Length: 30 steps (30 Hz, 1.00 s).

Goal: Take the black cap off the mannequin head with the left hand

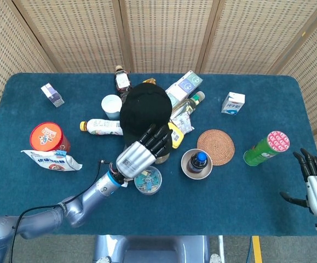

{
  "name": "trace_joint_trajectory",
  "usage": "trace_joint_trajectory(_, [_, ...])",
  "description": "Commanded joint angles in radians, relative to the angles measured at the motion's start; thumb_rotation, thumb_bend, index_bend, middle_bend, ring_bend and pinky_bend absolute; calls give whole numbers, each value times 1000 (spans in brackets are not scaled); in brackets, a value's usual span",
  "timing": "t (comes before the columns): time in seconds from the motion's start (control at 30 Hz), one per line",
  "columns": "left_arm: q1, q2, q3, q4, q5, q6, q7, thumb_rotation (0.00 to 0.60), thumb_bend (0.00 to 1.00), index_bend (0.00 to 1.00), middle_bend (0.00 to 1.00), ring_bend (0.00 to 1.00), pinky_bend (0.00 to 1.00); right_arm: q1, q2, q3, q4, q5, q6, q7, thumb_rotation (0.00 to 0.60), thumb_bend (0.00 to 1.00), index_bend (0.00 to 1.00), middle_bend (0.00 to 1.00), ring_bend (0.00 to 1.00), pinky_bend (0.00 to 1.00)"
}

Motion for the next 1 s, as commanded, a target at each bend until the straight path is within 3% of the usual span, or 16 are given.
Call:
trace_joint_trajectory(0.03, [-11,-13,1,25,-5,10,-6,600,340,316,152,107,261,1,0,-1,1,0,-2,1,600,0,36,0,25,0])
trace_joint_trajectory(0.13, [-20,-26,5,57,0,32,-13,600,377,401,218,173,364,2,0,0,2,2,-4,2,600,0,36,0,25,0])
trace_joint_trajectory(0.43, [-29,-42,21,121,6,89,-30,600,423,521,344,269,437,4,1,-4,2,-3,-9,12,600,0,36,0,26,0])
trace_joint_trajectory(0.73, [-47,-49,36,172,30,161,-59,600,488,763,563,453,577,5,2,-7,0,-5,-13,14,600,0,37,0,27,0])
trace_joint_trajectory(1.0, [-58,-33,36,170,25,187,-62,600,498,814,610,508,638,7,4,-11,-1,-10,-16,19,600,0,36,0,27,0])
